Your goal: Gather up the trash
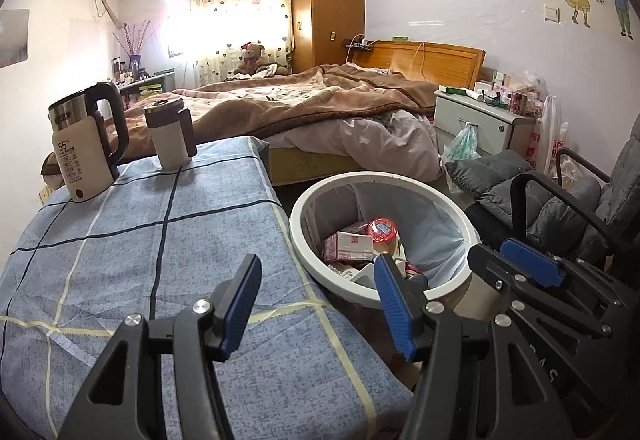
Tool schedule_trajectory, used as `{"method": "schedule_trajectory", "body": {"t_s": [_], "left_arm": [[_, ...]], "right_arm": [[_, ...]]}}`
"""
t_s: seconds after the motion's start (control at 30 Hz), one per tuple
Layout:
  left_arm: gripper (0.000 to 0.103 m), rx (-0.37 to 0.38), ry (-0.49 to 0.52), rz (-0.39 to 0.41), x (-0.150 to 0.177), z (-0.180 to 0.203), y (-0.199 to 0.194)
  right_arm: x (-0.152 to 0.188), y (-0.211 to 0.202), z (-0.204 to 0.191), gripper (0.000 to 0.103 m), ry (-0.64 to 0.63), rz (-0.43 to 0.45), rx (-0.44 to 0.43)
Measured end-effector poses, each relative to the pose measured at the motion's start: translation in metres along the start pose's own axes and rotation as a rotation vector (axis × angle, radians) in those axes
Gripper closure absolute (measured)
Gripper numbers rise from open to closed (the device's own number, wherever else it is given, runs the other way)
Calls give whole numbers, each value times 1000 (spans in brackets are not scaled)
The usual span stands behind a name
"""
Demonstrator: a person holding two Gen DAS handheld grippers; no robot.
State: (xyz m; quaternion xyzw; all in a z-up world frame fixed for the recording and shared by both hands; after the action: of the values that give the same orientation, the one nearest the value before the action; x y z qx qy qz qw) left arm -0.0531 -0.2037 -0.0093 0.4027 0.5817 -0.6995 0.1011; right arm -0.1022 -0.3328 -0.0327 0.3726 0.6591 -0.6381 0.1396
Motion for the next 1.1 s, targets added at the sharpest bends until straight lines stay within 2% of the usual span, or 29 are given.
{"method": "schedule_trajectory", "body": {"t_s": [1.1], "left_arm": [[42,-12,-12,-5,1,-1,-2]], "right_arm": [[0,-8,0,69,0,17,3]]}}
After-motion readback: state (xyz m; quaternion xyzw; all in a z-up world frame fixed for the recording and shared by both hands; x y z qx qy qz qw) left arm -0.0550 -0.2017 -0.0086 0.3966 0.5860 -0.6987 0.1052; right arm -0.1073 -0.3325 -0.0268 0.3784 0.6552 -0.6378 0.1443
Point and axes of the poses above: each gripper's, at about its wrist camera, not at the fingertips, and y roughly the way its jaws point, z to its right, x to its underside, the point moved 2 cm from there along y, roughly the way its jaws point, and after that the axes turned 14 degrees about -z, right-handed, at the moved point
